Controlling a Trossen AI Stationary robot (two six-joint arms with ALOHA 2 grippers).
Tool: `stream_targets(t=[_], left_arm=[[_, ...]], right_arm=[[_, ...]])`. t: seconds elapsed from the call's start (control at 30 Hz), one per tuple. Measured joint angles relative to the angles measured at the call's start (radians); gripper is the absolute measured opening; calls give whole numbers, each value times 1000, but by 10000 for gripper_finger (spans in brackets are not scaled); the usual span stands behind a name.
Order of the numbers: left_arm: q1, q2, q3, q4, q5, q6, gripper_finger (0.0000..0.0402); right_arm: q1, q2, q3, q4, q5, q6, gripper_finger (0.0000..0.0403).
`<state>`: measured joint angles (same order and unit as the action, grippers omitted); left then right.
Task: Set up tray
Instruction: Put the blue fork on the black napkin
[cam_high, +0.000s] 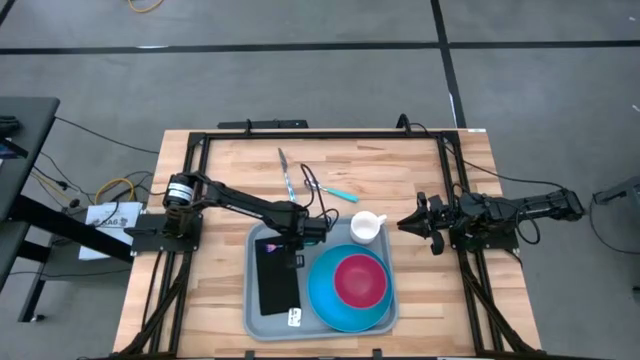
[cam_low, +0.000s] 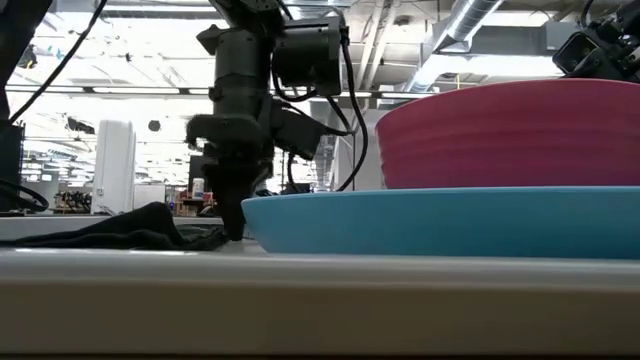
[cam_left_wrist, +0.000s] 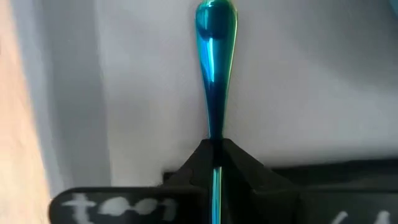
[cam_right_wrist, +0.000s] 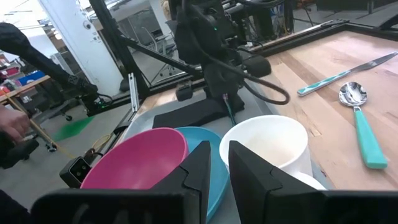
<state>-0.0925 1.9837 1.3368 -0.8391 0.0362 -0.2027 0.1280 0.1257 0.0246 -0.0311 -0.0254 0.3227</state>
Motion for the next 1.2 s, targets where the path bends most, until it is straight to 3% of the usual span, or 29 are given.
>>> stream_targets(t=[0.53, 1.0, 1.2], left_arm=[[-69, -2, 276, -380, -52, 217, 0], [-312, -86, 278, -440, -78, 536, 0], [-441, -87, 174, -437, -45, 621, 0]], right_arm=[[0, 0, 0, 0, 0, 0, 51], [0, 0, 0, 0, 0, 0, 51], [0, 0, 0, 0, 0, 0, 51]])
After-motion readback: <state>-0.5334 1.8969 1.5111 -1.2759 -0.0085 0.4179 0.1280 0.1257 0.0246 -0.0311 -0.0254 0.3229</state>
